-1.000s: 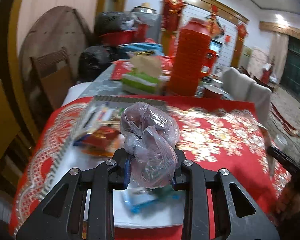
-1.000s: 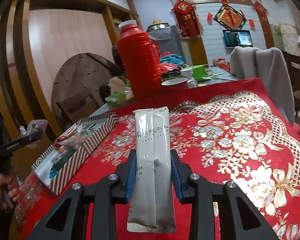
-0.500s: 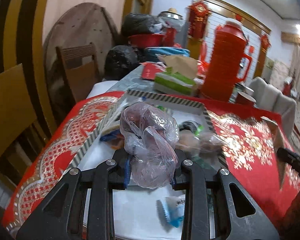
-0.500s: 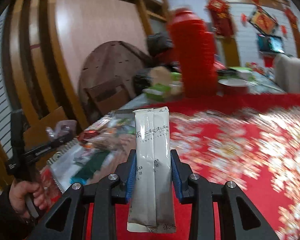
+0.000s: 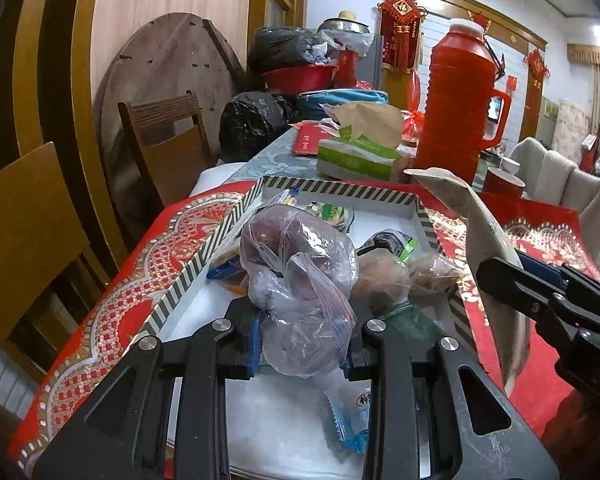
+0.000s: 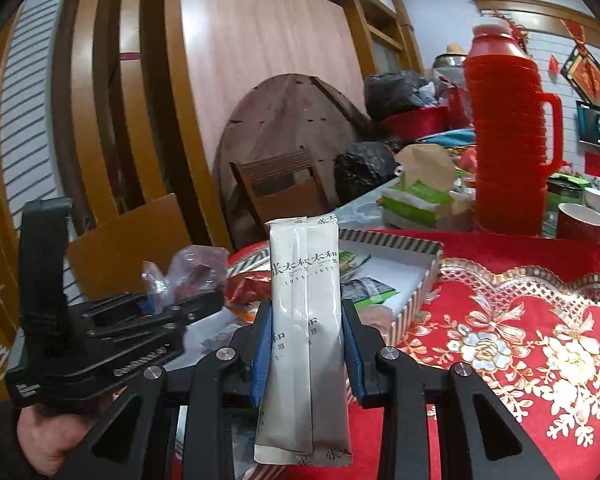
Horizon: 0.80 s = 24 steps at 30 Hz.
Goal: Organize snacks
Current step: 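Lift and carry the dates bag and white stick packet over the striped tray, then open the left gripper to drop the dates bag into the tray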
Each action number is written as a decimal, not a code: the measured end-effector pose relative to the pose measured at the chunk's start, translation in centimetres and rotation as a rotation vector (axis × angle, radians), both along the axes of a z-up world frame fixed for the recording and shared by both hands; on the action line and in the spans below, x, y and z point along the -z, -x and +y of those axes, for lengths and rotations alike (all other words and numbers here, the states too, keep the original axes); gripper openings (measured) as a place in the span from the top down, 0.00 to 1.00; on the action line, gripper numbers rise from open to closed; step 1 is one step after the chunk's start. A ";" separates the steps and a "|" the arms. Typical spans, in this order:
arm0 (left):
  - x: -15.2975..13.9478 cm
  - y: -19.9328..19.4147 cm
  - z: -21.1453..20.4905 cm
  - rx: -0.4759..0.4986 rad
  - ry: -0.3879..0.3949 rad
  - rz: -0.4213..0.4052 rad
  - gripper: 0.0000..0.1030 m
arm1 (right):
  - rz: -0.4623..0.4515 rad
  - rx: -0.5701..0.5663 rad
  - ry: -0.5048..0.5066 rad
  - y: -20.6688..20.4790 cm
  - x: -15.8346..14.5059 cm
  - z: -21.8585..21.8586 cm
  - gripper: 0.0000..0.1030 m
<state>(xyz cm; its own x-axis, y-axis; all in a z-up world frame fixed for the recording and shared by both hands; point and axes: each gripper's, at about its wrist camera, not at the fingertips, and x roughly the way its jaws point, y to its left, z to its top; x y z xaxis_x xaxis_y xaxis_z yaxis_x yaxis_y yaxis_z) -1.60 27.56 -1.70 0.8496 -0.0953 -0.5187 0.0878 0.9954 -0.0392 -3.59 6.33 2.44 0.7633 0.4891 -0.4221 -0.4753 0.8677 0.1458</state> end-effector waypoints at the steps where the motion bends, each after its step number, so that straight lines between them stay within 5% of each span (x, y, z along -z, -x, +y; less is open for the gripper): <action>1: 0.1 0.0 -0.1 -0.005 -0.009 0.001 0.73 | 0.004 -0.002 0.005 -0.1 0.0 0.0 0.70; 24: 0.2 0.4 -0.6 -0.016 -0.017 -0.003 0.73 | -0.004 -0.019 0.058 -0.1 0.1 0.9 0.70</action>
<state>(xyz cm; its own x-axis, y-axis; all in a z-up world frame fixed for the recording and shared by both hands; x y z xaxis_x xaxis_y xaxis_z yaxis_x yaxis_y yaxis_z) -2.05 26.99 -1.91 0.8527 -0.0728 -0.5173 0.0721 0.9972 -0.0214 -3.51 7.24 2.29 0.7559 0.4779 -0.4475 -0.4918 0.8656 0.0937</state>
